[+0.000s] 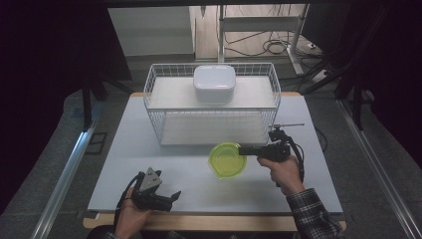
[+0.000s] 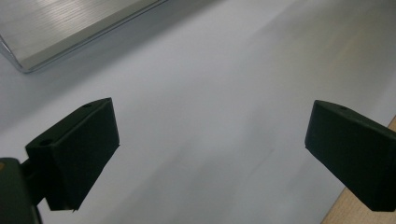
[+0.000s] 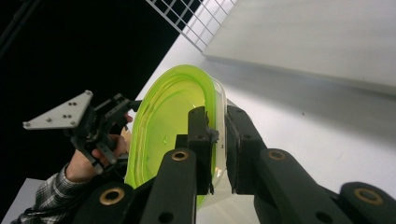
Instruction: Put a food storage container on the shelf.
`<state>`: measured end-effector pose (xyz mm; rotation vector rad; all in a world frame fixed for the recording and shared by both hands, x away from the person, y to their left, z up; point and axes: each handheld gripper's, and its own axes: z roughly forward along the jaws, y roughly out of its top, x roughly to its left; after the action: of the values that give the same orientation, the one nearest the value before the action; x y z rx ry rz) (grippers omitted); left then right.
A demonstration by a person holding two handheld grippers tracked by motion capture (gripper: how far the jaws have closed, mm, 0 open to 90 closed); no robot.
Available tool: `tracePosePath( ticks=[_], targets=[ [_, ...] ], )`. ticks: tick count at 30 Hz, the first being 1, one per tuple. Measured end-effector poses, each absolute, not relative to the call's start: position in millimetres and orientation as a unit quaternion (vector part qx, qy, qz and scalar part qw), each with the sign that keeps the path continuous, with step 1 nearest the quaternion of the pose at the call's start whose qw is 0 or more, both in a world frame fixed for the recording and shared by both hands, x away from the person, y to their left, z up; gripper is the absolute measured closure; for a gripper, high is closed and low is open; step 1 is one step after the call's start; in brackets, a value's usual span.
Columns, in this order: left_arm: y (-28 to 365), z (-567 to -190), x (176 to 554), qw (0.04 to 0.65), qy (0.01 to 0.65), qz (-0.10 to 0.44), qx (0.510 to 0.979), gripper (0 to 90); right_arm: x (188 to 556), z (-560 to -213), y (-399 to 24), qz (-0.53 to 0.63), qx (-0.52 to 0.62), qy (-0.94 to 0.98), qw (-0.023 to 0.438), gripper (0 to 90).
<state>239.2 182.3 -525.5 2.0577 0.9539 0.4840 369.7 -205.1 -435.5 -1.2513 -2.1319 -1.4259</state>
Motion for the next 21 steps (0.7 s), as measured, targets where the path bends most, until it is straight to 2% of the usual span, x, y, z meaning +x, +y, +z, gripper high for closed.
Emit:
tracePosePath(
  ticks=[21],
  targets=[
    [183,-526,239,0.398,0.377,0.192,0.814,2.5,380,-383,-196,-0.520,-0.415,-0.735,0.132,81.9]
  ],
)
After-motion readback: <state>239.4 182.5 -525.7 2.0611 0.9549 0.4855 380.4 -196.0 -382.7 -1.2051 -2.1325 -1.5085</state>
